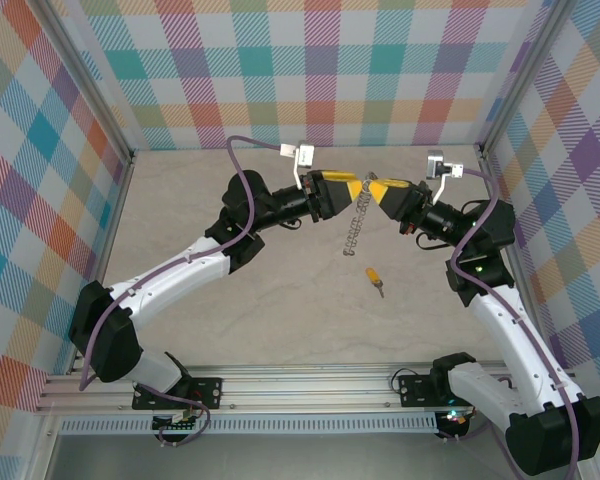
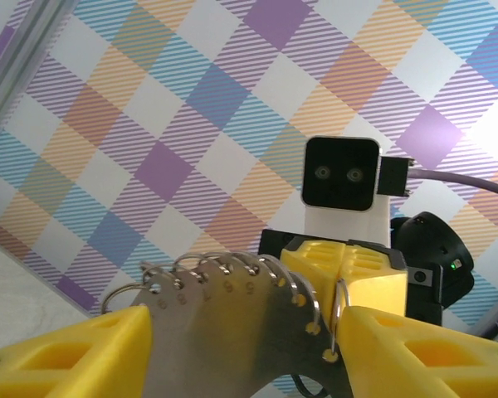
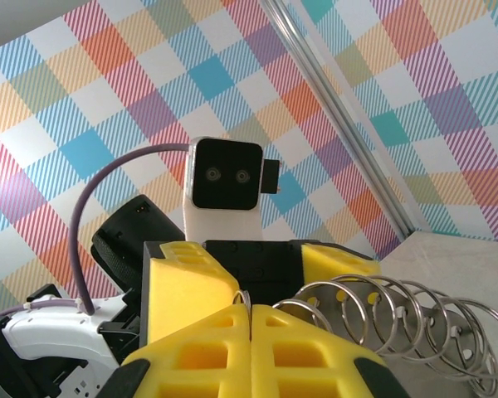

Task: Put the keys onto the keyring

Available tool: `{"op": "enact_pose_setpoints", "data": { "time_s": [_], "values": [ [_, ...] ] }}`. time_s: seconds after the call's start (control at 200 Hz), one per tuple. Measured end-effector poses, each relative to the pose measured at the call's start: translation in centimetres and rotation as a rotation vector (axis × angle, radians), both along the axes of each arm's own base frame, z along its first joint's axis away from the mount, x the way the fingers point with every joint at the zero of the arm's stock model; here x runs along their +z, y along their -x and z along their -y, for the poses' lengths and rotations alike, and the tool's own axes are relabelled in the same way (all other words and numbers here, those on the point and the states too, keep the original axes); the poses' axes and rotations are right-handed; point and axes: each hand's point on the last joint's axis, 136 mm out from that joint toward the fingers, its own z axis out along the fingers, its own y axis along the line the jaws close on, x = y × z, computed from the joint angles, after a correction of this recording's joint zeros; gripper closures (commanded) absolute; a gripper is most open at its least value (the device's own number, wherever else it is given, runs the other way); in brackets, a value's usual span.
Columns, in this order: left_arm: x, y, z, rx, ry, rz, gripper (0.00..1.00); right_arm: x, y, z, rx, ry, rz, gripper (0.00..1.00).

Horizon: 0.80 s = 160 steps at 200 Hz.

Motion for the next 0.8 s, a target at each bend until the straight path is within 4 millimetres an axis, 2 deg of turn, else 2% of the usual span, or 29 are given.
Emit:
{"op": "enact_pose_setpoints", "data": {
  "time_s": [0.27,0.495,0.595,0.8],
  "values": [
    [-0.9,-0.6,-0.1,0.034,-0.008,-0.021,0.23,-0.3,-0.2,0.0,-0.008,0.001,-0.012,1.00],
    [-1.4,-0.9,-0.5,0.077,-0.005,-0.035,0.19,-1.0,-0.5,0.0,-0.016,0.004,-0.038,1.00],
    [-0.7,-0.4,-0.7,0.082,0.016,-0.020,0.20,-1.5,-0.6,0.0,-0.015,0.009,-0.057,1.00],
    [0.6,0.3,-0.9,0.066,0.048,0.014,0.32,-1.8,-0.7,0.0,-0.018,0.011,-0.067,1.00]
  ]
}}
